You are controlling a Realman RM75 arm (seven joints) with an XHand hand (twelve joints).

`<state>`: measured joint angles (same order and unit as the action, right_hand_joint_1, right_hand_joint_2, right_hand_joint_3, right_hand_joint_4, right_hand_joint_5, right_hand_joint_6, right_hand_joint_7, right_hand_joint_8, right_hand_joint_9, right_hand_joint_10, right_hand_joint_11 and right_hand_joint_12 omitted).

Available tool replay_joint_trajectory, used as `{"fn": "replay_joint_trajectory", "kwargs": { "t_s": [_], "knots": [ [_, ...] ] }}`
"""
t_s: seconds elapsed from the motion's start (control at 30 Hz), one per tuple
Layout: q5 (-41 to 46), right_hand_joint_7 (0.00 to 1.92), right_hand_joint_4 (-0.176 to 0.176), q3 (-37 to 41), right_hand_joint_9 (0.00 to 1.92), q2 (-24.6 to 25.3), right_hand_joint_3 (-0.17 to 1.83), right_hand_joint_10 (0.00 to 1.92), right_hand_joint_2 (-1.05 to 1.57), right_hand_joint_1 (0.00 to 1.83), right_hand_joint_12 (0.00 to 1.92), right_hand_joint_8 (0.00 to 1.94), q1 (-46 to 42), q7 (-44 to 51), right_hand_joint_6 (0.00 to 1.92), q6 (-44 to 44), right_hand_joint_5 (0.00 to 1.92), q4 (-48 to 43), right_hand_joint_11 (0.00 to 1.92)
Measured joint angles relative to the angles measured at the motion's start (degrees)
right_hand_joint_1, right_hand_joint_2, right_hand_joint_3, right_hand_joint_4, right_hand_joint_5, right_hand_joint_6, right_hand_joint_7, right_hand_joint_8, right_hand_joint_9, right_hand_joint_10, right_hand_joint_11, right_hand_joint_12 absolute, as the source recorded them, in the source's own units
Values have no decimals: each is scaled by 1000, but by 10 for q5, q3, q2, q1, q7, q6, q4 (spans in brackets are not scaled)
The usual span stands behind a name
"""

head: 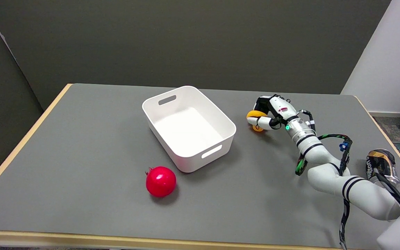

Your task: Pick up the yellow duck.

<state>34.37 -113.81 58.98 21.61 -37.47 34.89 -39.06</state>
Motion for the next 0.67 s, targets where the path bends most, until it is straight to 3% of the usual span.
{"fn": "replay_joint_trajectory", "kwargs": {
  "t_s": [0.33,0.67],
  "knots": [
    [-26,819,-173,5,777,-3,85,1430,1244,1182,1921,1526,9,2,1449,21,560,-26,300],
    [-80,822,-176,21,800,-20,73,1420,1250,1183,1921,1529,14,36,1446,38,556,-139,381]
  ]
}}
